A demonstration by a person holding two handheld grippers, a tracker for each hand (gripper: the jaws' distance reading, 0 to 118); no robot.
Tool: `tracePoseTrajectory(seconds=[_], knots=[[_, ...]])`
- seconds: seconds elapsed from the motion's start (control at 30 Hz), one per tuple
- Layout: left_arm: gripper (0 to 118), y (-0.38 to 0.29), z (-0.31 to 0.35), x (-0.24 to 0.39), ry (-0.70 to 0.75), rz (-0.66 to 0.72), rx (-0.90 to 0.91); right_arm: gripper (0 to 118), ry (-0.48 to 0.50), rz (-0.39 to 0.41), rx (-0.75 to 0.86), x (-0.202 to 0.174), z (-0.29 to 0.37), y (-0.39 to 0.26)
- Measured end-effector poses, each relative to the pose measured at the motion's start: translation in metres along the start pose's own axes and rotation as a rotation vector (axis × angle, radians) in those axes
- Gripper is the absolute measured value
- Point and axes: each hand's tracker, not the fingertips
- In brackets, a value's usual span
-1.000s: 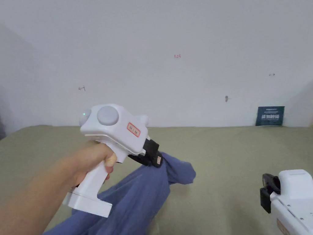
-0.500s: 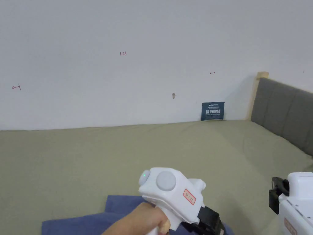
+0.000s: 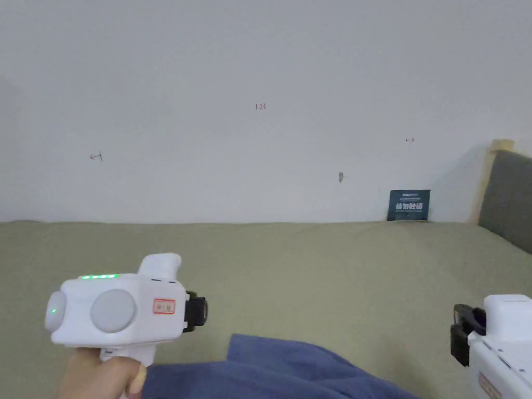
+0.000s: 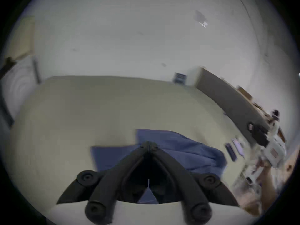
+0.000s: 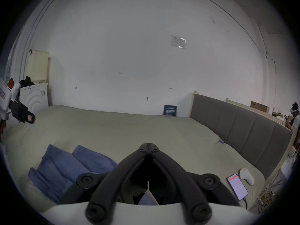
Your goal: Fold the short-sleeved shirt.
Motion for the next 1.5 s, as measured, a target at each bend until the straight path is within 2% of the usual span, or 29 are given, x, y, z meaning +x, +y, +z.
tracePoseTrajectory(seconds=[0.03,0.13,0.2,0.37,0.4,0.43,0.47,0.5,0.53,0.6,0.73,0.83,0.9,0.93,1.0,1.03,1.07,1.1,1.13,1.27,1.33,1.37,1.4,1.43,1.47,1.5], knots=[[0,-0.012,0.015,-0.017,0.072,0.003,0.055,0,0.011,0.004,0.0,-0.005,0.0,0.0],[0,-0.029,0.033,-0.046,0.141,0.039,0.095,0,0.033,0.014,-0.019,-0.017,-0.003,-0.004],[0,-0.039,0.037,-0.066,0.143,0.06,0.075,0,0.05,0.0,-0.029,-0.023,-0.006,-0.007],[0,-0.022,-0.002,-0.078,0.122,0.112,0.011,0,0.077,0.009,-0.034,-0.036,-0.013,-0.007],[6,-0.017,-0.016,-0.08,0.115,0.106,-0.034,0,0.077,0.016,-0.032,-0.037,-0.015,-0.007],[24,-0.009,-0.035,-0.082,0.107,0.089,-0.083,0,0.077,0.02,-0.03,-0.037,-0.017,-0.007],[70,-0.004,-0.053,-0.085,0.109,0.079,-0.117,0,0.077,0.021,-0.031,-0.036,-0.019,-0.006],[100,0.003,-0.078,-0.088,0.113,0.055,-0.214,0,0.078,0.023,-0.032,-0.035,-0.021,-0.007],[114,0.008,-0.102,-0.091,0.145,0.039,-0.31,0,0.079,0.029,-0.035,-0.034,-0.024,-0.008],[111,0.003,-0.146,-0.101,0.18,0.072,-0.448,0,0.068,0.053,-0.048,-0.033,-0.03,-0.012],[105,-0.01,-0.213,-0.129,0.181,0.192,-0.555,0,0.064,0.059,-0.077,-0.022,-0.038,-0.024],[103,-0.029,-0.224,-0.128,0.164,0.156,-0.573,0,0.056,0.034,-0.101,-0.01,-0.038,-0.033],[99,-0.037,-0.22,-0.118,0.188,0.07,-0.547,0,0.048,0.008,-0.114,0.0,-0.037,-0.037],[88,-0.035,-0.213,-0.115,0.202,0.071,-0.535,0,0.049,0.0,-0.129,0.004,-0.036,-0.038],[36,-0.03,-0.203,-0.116,0.27,0.059,-0.478,3,0.073,-0.02,-0.183,0.012,-0.035,-0.042],[4,-0.029,-0.184,-0.104,0.218,0.071,-0.436,15,0.093,-0.03,-0.228,0.015,-0.035,-0.043],[4,-0.028,-0.179,-0.104,0.126,0.12,-0.428,57,0.106,-0.043,-0.268,0.016,-0.034,-0.045],[4,-0.027,-0.179,-0.104,0.081,0.186,-0.422,93,0.133,-0.054,-0.319,0.017,-0.033,-0.047],[4,-0.028,-0.177,-0.103,0.11,0.21,-0.441,111,0.152,-0.054,-0.376,0.016,-0.033,-0.051],[4,-0.034,-0.184,-0.107,0.126,0.169,-0.457,108,0.209,-0.094,-0.53,0.012,-0.028,-0.069],[4,-0.036,-0.191,-0.111,0.135,0.164,-0.454,107,0.184,-0.072,-0.589,0.007,-0.033,-0.081],[4,-0.035,-0.191,-0.11,0.137,0.165,-0.453,93,0.171,-0.044,-0.605,0.005,-0.036,-0.086],[4,-0.035,-0.191,-0.11,0.138,0.165,-0.453,65,0.151,-0.014,-0.632,0.003,-0.041,-0.092],[4,-0.035,-0.193,-0.114,0.138,0.164,-0.454,17,0.144,0.009,-0.662,0.001,-0.043,-0.095],[4,-0.034,-0.193,-0.115,0.136,0.165,-0.454,5,0.165,-0.007,-0.659,0.001,-0.044,-0.096],[4,-0.034,-0.193,-0.115,0.135,0.169,-0.453,4,0.191,-0.026,-0.673,0.001,-0.045,-0.098]])
